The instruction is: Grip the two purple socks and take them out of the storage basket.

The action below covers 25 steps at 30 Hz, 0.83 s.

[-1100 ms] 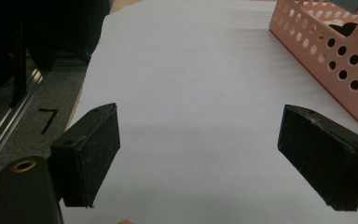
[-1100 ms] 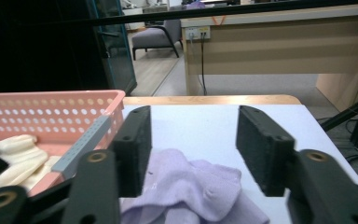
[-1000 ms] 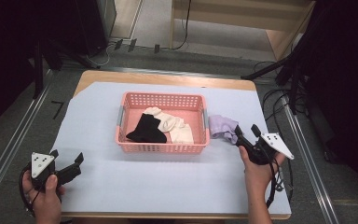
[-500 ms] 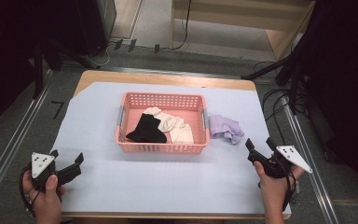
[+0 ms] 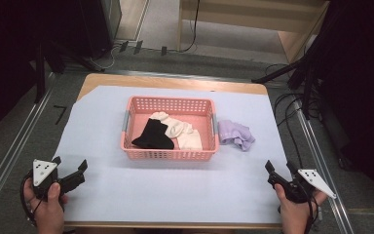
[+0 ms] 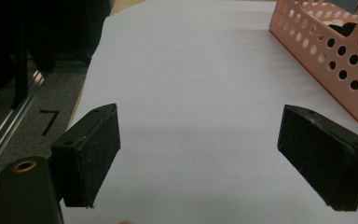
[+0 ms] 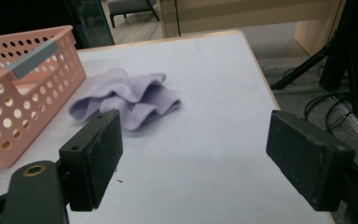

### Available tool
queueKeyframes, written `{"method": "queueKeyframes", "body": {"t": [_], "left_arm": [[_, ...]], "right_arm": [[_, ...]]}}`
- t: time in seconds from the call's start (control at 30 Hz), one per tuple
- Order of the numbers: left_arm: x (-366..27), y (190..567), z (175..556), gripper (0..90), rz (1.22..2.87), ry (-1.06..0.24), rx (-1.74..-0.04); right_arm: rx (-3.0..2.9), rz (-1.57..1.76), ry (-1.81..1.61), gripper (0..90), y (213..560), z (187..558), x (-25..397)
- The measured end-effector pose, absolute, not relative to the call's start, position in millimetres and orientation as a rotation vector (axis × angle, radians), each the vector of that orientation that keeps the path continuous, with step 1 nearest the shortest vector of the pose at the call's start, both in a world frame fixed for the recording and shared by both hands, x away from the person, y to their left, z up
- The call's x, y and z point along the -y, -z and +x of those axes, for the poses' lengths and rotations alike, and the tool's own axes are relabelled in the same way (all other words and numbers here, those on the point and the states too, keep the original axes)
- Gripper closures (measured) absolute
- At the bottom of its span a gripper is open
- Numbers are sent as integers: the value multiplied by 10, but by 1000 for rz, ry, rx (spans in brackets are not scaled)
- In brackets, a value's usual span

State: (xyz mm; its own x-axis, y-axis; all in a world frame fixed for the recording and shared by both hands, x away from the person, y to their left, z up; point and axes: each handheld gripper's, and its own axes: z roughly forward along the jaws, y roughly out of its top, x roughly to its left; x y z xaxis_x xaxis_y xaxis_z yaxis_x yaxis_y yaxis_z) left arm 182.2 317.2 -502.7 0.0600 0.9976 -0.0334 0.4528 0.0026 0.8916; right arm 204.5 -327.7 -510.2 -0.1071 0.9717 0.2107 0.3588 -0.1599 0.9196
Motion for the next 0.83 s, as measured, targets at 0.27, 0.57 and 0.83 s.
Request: {"method": "queueKeyframes", "body": {"t": [0.27,0.57,0.83], "left_arm": [[-3171,5027,1822,142,1563,-883,-1498],[-3170,5027,1821,142,1569,-885,-1498],[-3172,5028,1825,142,1569,-885,-1497]], "right_arm": [[-1537,1546,-1220,191,5198,1894,3356],[-1521,1587,-1203,202,5264,1789,3434],[-1510,1585,-1193,279,5274,1780,3437]]}}
